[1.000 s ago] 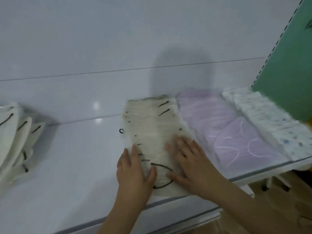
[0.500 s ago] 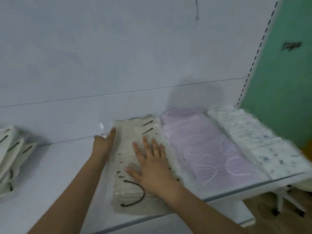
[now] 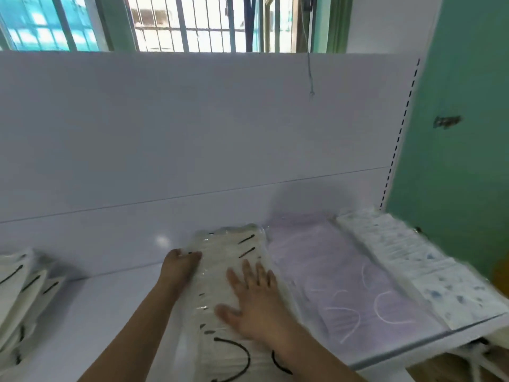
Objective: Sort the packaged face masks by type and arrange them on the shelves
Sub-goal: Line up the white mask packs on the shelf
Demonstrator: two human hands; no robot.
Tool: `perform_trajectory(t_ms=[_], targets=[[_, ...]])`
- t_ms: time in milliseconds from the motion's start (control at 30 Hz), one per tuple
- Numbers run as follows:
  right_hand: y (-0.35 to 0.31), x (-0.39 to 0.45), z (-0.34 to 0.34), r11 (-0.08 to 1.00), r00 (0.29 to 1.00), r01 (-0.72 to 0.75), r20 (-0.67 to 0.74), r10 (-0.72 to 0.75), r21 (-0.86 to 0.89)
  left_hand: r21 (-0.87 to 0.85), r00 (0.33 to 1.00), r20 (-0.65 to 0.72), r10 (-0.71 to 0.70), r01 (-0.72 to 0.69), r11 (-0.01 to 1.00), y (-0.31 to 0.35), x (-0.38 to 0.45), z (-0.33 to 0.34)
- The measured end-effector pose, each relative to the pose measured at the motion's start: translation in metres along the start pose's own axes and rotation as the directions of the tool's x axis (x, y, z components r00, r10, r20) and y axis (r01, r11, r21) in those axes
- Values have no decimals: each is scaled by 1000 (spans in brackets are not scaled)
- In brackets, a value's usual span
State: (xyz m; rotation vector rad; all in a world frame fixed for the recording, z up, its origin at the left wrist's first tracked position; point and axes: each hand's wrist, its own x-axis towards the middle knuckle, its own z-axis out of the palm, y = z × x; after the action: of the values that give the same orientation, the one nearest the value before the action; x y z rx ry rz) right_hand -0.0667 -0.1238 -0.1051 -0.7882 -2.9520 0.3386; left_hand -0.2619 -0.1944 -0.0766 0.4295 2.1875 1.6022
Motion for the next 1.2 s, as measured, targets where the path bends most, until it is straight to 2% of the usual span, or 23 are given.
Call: perform_trajectory(t_ms=[133, 233, 267, 433, 500, 567, 633, 767, 867, 967, 1033, 1100, 1200], targets=[[-2, 6, 2, 1000, 969, -12, -247, 4, -28, 12, 999, -51, -10, 10, 1000, -1, 15, -2], [-3, 7, 3, 999, 999, -34, -40, 33, -28, 83, 999, -30, 15, -12, 996, -1, 16, 4], [-3, 7, 2, 999, 999, -36, -30, 35, -34, 102, 999, -22, 35, -32, 994, -4, 18, 5], [-8, 33, -12, 997, 972, -38, -233, 21, -72, 72, 998, -31, 57, -54, 996, -8, 24, 2], [-2, 48, -20, 998, 980, -47, -195, 37, -48, 51, 999, -32, 33, -31, 998, -8, 26, 3], [8, 56, -18, 993, 992, -116, -56, 115, -22, 38, 1000, -21, 8, -8, 999, -8, 28, 5], [10, 57, -17, 988, 989, -150, -12, 150, -46, 28, 1000, -15, 10, -10, 1000, -6, 28, 6], [4, 58, -12, 984, 980, -156, -142, 143, -89, 73, 994, -63, 85, -81, 994, -11, 30, 8], [3, 60, -12, 984, 981, -169, -106, 163, -49, 98, 990, -91, 109, -100, 990, -14, 30, 7], [-4, 59, -25, 980, 968, -197, -160, 192, -19, 103, 984, -106, 143, -132, 986, -6, 25, -5], [-16, 56, -40, 985, 957, -171, -234, 172, 25, 142, 963, -144, 228, -208, 968, 1, 14, -17], [-33, 55, -56, 991, 943, -77, -316, 108, 107, 220, 935, -154, 318, -282, 934, 4, -6, -33], [-68, 56, -77, 914, 918, 132, -395, 33, 383, 388, 861, -165, 481, -392, 834, -2, -50, -66]])
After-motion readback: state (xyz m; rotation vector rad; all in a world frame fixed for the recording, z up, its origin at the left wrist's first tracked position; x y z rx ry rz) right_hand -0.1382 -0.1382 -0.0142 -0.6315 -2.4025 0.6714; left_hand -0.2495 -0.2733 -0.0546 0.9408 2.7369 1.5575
